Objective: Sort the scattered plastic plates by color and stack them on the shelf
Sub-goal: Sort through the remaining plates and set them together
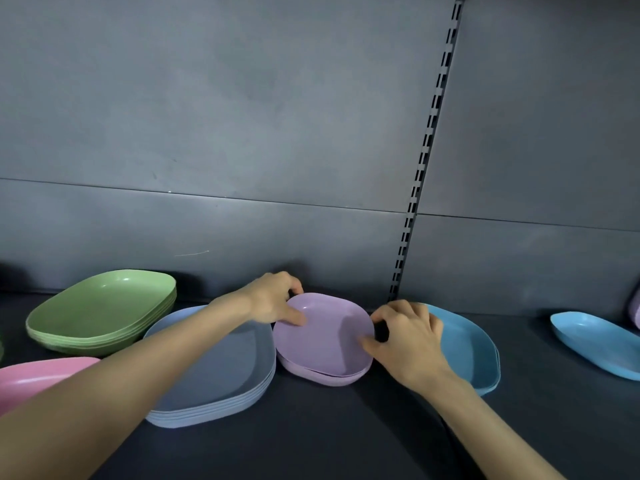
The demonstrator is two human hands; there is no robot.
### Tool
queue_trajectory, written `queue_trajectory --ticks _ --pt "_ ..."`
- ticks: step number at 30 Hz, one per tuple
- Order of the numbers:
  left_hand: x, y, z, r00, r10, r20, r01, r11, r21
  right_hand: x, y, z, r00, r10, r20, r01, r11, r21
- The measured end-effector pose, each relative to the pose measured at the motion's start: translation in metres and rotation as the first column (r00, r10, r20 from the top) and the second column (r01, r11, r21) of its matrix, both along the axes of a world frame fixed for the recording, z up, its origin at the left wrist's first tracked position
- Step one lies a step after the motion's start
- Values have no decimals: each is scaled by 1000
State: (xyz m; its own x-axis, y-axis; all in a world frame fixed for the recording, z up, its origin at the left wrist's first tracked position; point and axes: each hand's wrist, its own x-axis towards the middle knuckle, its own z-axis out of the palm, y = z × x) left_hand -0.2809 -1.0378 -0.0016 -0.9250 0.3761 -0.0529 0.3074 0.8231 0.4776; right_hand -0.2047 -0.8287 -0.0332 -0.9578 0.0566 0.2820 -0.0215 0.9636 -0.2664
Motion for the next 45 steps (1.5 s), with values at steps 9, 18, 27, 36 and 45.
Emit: queue_trajectory --ticks 9,18,27,36,45 --pt "3 4 -2 994 -99 49 106 974 -199 1 6 1 1000 -28 6 27 990 138" --pt "35 4 15 920 -119 -374 33 973 -227 4 16 22 993 60 -98 -72 989 -127" --pt "75 36 71 711 -196 -675 157 980 -120 54 60 93 976 -28 -216 14 998 -64" --pt "122 118 99 625 -290 -724 267 952 -151 123 142 131 940 -201 -277 217 976 30" --pt "181 243 79 657 -316 -684 331 937 -116 195 257 123 944 -229 -237 250 966 61"
